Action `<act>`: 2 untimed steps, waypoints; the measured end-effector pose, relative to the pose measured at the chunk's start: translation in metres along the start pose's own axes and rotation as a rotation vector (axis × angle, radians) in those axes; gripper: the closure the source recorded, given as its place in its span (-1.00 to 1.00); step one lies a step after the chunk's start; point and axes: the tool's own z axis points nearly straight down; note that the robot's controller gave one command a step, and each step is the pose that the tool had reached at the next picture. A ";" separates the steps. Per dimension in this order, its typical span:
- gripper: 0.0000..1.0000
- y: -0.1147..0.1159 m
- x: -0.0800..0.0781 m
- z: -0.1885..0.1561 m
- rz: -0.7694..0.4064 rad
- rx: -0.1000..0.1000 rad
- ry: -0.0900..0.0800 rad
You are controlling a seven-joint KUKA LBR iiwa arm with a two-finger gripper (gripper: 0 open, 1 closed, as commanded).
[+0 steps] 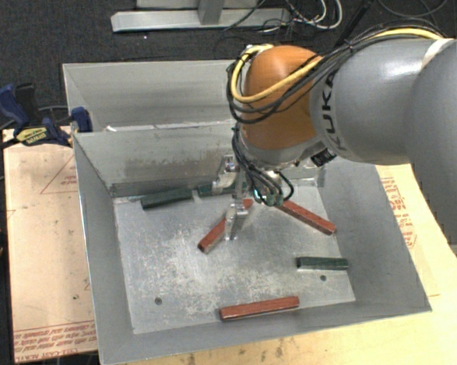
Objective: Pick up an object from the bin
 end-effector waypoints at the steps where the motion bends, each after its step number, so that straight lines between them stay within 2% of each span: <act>1: -1.00 0.000 -0.002 -0.005 0.002 -0.001 -0.008; 2: 1.00 0.001 -0.013 0.077 -0.188 -0.002 -0.014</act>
Offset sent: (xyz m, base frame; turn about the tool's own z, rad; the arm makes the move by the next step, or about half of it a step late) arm 0.0081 -0.0006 -0.0857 -0.1900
